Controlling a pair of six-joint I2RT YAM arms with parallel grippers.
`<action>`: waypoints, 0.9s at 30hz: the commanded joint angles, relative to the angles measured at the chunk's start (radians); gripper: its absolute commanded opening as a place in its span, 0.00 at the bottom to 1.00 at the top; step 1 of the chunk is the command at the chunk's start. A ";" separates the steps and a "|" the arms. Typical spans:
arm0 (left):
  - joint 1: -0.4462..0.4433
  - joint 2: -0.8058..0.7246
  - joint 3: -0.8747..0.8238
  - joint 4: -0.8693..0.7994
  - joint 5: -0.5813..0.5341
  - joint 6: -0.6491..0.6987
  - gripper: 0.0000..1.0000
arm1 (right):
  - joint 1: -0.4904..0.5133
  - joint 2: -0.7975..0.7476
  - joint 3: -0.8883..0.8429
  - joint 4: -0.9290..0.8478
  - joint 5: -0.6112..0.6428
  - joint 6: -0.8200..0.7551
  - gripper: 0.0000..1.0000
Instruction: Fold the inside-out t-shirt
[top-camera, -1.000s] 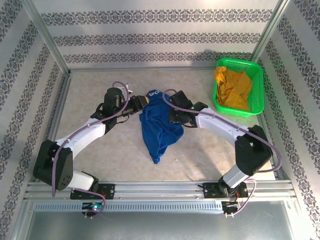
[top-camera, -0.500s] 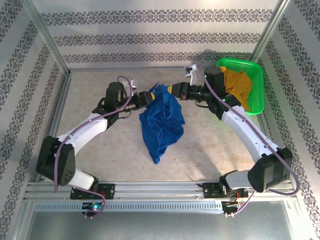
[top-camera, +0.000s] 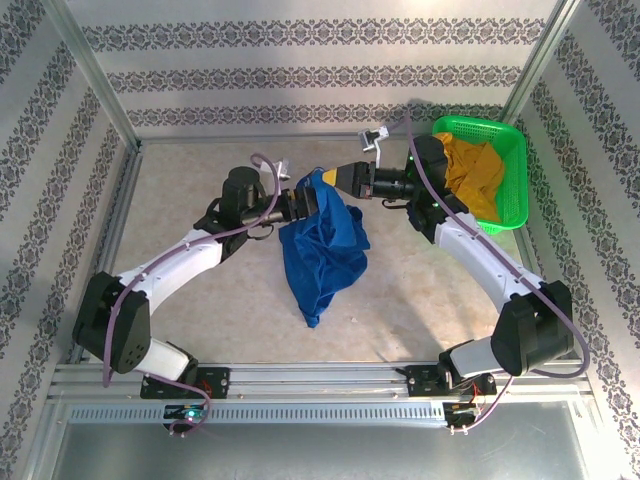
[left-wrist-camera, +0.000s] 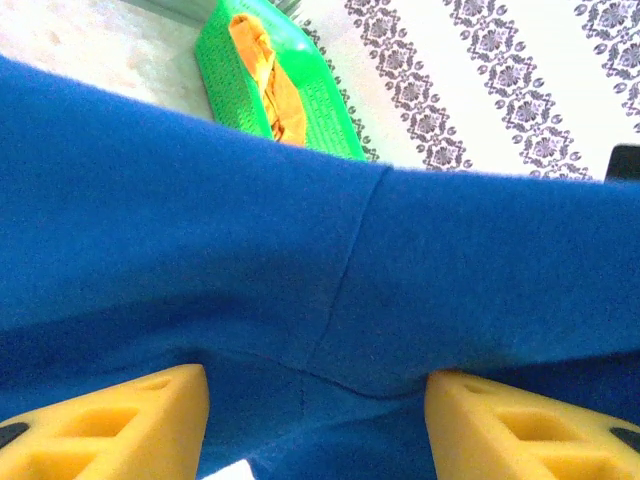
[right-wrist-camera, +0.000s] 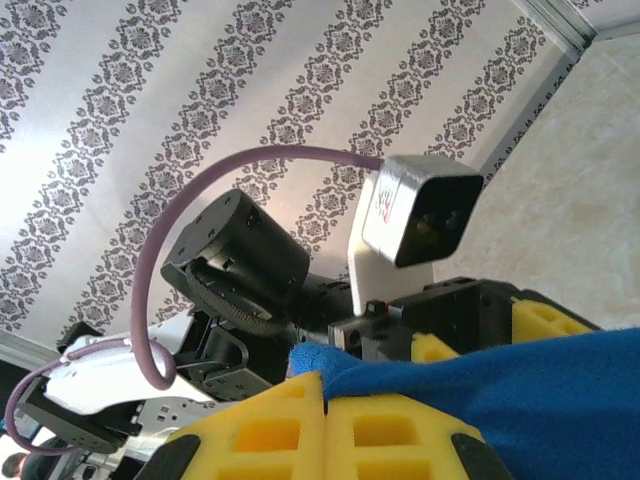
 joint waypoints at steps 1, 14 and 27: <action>-0.021 -0.012 -0.028 0.072 0.016 0.015 0.61 | -0.003 0.004 -0.019 0.095 -0.009 0.033 0.00; -0.042 0.180 -0.022 0.396 0.031 -0.181 0.06 | -0.038 0.009 -0.135 0.261 0.032 0.127 0.00; 0.121 -0.100 -0.188 0.339 0.093 -0.188 0.00 | -0.135 0.119 -0.419 0.332 0.195 0.091 0.16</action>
